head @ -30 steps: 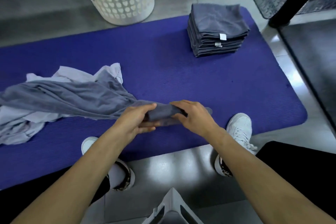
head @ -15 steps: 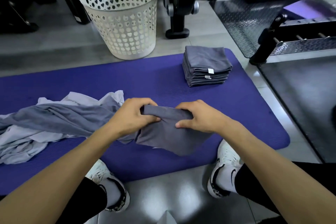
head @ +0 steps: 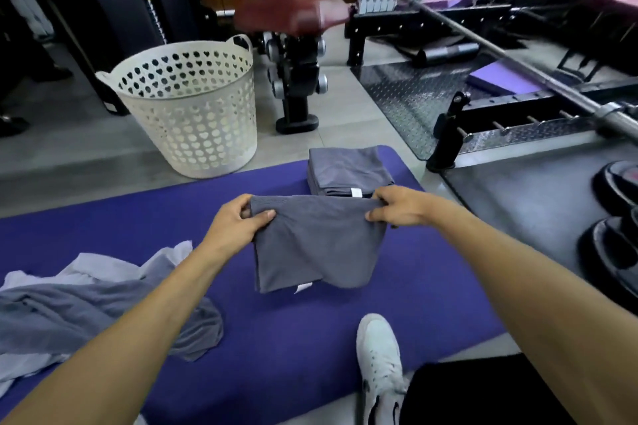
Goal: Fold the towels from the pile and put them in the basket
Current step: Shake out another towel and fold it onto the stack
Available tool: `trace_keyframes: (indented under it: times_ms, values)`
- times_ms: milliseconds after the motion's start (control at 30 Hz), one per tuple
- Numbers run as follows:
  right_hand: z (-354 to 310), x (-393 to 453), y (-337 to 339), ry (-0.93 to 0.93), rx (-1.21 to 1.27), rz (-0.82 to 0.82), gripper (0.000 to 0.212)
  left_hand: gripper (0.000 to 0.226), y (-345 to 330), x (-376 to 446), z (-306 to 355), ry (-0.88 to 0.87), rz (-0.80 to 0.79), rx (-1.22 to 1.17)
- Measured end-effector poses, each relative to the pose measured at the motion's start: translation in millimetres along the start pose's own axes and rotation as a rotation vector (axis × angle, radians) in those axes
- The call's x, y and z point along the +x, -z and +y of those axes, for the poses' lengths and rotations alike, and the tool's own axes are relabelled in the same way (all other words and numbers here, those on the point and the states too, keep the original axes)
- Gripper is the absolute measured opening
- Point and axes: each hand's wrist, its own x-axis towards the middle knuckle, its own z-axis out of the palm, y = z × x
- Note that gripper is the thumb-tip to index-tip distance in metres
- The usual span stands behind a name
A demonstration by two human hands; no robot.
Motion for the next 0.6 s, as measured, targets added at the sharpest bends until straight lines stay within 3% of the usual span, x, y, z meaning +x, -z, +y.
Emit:
trace_keyframes:
  times_ms: [167,400,600]
  values:
    - [44.8,36.8,45.4,-0.021,0.212,0.248,0.015,0.012,-58.8,73.7,21.7,-0.001,0.020,-0.023]
    - [124.2,132.2,25.7,-0.135,0.646,0.684,0.018,0.015,-119.3,192.6,18.1,0.020,-0.072,0.084]
    - [133.1,207.5,38.6,-0.121,0.651,0.754,0.017,0.016,-143.4,285.5,6.3,0.156,-0.061,0.030]
